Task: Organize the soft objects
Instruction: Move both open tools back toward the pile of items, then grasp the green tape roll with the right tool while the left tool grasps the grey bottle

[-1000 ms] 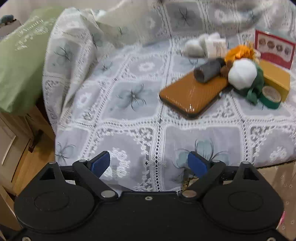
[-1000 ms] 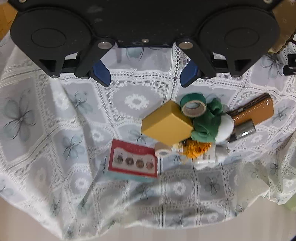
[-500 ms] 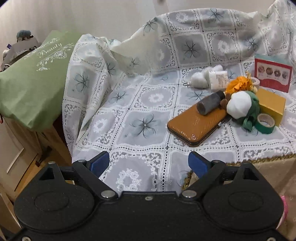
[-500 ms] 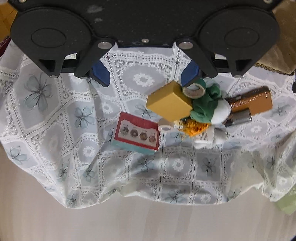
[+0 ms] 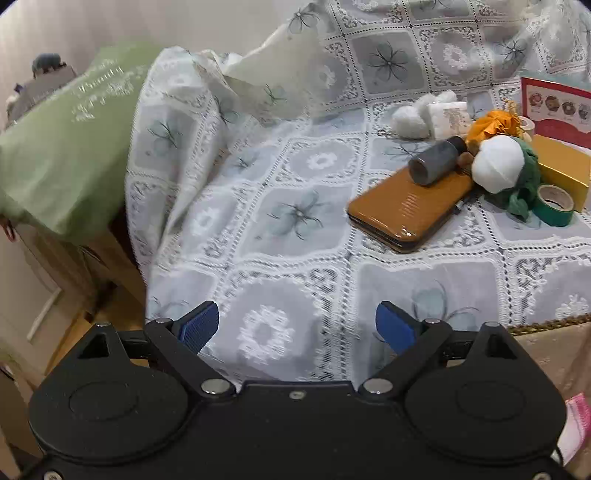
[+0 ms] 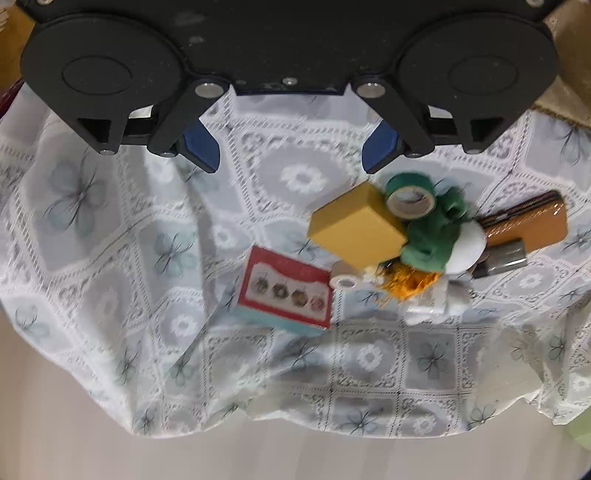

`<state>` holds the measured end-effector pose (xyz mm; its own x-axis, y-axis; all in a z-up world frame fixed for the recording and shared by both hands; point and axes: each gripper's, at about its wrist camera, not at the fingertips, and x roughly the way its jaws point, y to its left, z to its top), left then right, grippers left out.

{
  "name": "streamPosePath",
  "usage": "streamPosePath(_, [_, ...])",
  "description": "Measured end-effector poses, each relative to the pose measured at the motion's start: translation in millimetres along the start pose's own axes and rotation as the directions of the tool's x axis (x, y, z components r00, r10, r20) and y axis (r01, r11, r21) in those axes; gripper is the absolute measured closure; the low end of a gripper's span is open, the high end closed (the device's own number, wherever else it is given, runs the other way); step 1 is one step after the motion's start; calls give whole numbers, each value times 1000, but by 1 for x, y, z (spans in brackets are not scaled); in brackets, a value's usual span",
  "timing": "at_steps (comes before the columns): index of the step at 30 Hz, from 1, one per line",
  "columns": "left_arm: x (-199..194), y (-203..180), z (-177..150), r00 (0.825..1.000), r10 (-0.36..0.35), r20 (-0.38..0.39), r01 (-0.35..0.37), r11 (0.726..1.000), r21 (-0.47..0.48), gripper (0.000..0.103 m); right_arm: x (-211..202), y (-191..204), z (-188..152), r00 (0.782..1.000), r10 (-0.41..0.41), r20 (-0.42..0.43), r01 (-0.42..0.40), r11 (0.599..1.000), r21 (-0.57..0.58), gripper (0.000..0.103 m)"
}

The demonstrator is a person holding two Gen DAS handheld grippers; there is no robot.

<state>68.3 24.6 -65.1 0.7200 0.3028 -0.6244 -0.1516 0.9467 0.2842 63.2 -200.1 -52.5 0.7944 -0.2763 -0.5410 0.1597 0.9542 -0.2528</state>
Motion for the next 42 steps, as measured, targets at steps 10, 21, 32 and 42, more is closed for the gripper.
streamPosePath(10, [-6, 6, 42, 996, -59, 61, 60, 998, -13, 12, 10, 0, 38, 995, 97, -3, -97, 995, 36, 18])
streamPosePath(21, [14, -15, 74, 984, -170, 60, 169, 985, 20, 12, 51, 39, 39, 942, 302, -150, -293, 953, 78, 34])
streamPosePath(32, [33, -13, 77, 978, -206, -15, 206, 979, -10, 12, 95, 59, 38, 914, 313, -258, -289, 949, 127, 44])
streamPosePath(42, [39, -14, 81, 975, -220, -34, 219, 975, -27, 12, 97, 63, 39, 914, 311, -262, -285, 950, 130, 56])
